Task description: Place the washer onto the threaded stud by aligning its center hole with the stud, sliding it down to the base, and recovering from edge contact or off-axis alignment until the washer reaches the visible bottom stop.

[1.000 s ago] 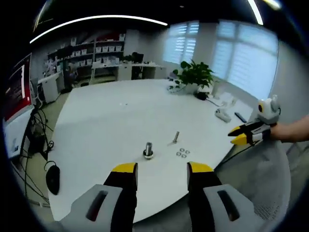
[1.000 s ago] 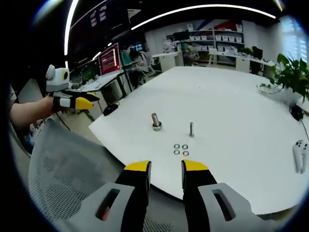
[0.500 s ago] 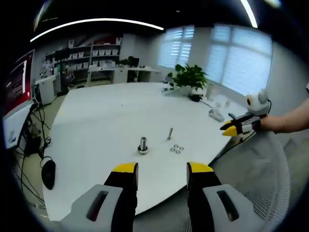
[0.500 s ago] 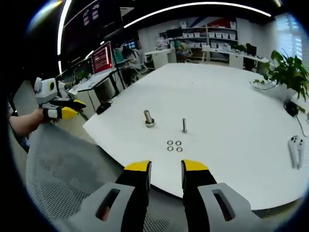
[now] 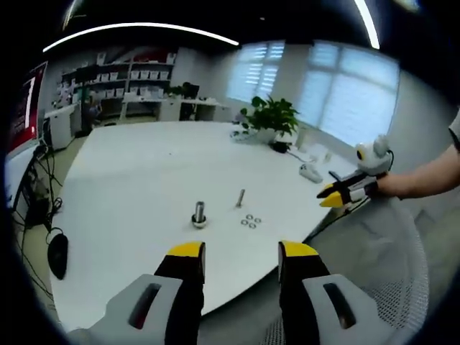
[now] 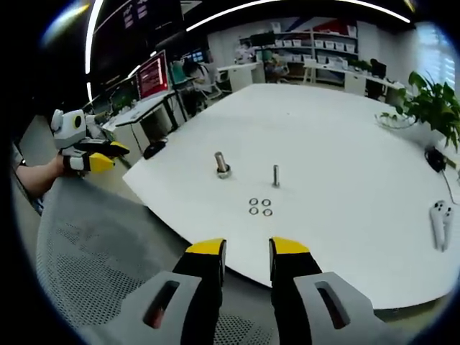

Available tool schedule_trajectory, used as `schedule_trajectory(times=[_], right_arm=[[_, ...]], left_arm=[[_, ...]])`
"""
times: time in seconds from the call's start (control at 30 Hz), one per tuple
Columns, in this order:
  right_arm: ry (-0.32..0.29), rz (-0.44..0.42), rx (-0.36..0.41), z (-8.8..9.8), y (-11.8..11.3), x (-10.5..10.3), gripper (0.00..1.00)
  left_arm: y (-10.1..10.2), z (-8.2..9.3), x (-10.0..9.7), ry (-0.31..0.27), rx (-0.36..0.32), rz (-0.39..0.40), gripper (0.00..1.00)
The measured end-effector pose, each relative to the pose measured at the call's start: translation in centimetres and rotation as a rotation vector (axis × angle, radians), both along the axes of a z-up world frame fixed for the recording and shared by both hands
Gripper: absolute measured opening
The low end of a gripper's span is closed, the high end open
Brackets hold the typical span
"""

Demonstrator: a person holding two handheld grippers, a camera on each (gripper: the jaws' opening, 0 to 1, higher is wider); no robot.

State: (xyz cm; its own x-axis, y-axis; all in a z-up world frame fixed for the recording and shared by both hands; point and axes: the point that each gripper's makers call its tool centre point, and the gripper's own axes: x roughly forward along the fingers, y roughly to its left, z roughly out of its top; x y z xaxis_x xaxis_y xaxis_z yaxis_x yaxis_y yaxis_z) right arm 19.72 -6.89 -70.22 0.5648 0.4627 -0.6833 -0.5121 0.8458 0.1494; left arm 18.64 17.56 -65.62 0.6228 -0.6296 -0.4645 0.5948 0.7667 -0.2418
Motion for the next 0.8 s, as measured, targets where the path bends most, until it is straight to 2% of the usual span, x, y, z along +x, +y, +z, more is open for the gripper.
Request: schedule_trajectory(times=[0.33,0.4,0.47,0.6,0.8], right_arm=[[0.009,-0.009,-0.011,-0.21,-0.31,-0.05,0.26],[0.012,-0.010,-0.013,-0.26,-0.36,-0.07,0.26],[0.017,-0.007,-0.014,-0.33,-0.37,-0.13,0.26],[0.016,-0.022,-0.018,-0.33,-0.57,-0.09,0.26],[0.014,-0.040,-0.008,-0.21,-0.57,-0.02,0.26]], left_arm=[[-0.07,0.12,0.01,-0.014,0.006,-0.010,0.33],[0.06,0.15,0.11,0.005,-0.024,0.011,0.33],[0.26,0.64,0.36,-0.014,-0.046,0.028,0.34],[-0.17,0.10,-0.01,-0.003,-0.018,-0.003,0.34],[-0.08,0.24,0.01,-0.007,-0.031,-0.003,0.33]])
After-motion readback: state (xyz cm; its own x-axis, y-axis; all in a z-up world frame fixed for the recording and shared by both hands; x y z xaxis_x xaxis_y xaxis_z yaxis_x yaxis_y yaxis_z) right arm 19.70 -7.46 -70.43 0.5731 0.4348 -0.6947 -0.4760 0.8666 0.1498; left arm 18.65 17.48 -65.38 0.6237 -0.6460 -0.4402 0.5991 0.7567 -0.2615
